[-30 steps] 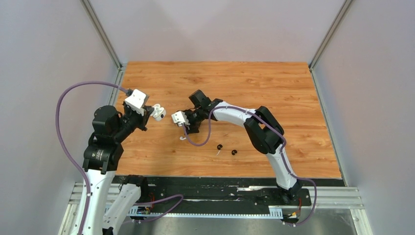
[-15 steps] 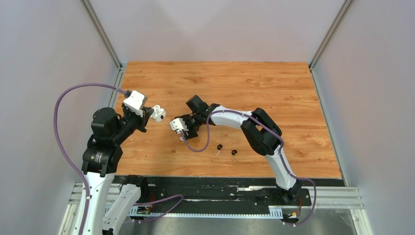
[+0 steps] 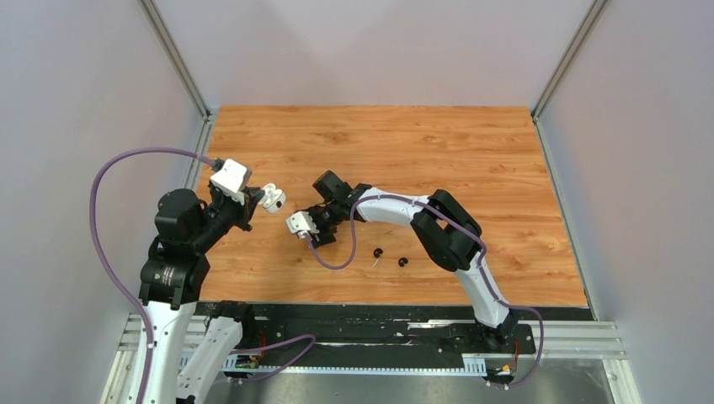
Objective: Insert the wireless bluetooth earbuds into the charging case
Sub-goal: Pick up the earbud from the center of the board.
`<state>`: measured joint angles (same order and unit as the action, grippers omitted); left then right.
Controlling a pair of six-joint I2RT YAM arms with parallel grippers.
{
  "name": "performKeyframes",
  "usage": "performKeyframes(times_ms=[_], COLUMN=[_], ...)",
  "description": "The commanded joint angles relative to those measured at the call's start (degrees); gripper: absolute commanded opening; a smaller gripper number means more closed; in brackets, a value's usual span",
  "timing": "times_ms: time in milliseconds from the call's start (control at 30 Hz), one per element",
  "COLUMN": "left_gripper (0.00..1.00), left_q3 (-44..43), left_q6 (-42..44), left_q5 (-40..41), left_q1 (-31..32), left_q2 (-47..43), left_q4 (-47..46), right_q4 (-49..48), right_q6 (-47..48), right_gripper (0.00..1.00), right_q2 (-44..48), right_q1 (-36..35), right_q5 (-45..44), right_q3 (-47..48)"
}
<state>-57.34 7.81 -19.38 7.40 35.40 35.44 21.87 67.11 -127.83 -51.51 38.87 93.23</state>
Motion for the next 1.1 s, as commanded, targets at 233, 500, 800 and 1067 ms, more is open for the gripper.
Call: performKeyframes(times_ms=[233,500,800,1067], left_gripper=[0.0,0.0,0.0,0.0], left_q3=[0.74,0.85,0.83,1.35], left_q6=[-1.5,-1.73,-1.44,-1.7], left_q5=[-2.97,-3.45,-3.5,-3.47], left_q1=[-0.37,-0.37,-0.37,-0.37], left_q2=[-0.64,-0.68,-1.0,-1.21], left_q4=[-0.53,-0.22,0.35,0.19], right_q4=[3.78,4.67,6.54,8.51], right_q6=[-14.71,-17.62,-19.83,-23.16], right_gripper=[0.59,0.44,0.41,0.4], right_q2=[2.1,0.51,-1.67,-4.71], right_q1=[1.43,1.76,1.76,1.93], right_q5=[-0.21,-0.27,0.19,-0.43], right_q3=[-0.44,0.6,2.85,7.07])
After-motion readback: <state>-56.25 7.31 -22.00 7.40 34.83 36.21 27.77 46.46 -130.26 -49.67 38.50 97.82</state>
